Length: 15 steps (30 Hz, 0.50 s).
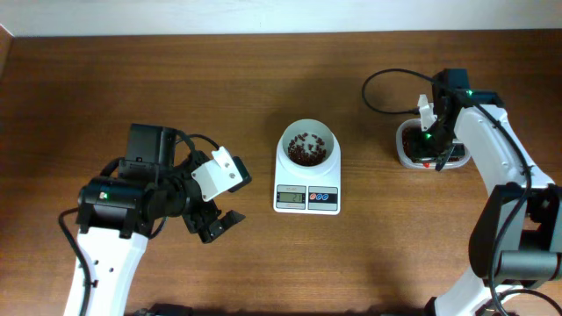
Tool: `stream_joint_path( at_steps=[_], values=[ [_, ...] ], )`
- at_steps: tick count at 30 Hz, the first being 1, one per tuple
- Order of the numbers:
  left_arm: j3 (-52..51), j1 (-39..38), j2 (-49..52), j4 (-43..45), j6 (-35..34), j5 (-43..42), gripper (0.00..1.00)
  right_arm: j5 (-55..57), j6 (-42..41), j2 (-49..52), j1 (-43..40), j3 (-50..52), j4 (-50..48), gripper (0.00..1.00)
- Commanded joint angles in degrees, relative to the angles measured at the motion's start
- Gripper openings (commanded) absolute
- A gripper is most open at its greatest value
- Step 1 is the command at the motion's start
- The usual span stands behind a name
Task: Scoop and weigh 50g on scale
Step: 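Lower the scoop into the red beans with the right gripper and scoop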
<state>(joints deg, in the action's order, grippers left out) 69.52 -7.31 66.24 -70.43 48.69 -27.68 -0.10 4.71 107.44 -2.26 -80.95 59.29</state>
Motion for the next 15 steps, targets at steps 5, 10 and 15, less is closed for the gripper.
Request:
stream_joint_path(
  at_steps=[5,10,15],
  values=[
    [-0.2,0.3,0.3,0.1,1.1,-1.0,0.99,-8.5,1.0,2.0,1.1,1.3,2.9,0.04],
    [-0.2,0.3,0.3,0.1,1.1,-1.0,0.99,-8.5,1.0,2.0,1.1,1.3,3.7,0.04],
    [-0.2,0.3,0.3,0.1,1.1,-1.0,0.99,-8.5,1.0,2.0,1.1,1.3,4.2,0.04]
  ],
)
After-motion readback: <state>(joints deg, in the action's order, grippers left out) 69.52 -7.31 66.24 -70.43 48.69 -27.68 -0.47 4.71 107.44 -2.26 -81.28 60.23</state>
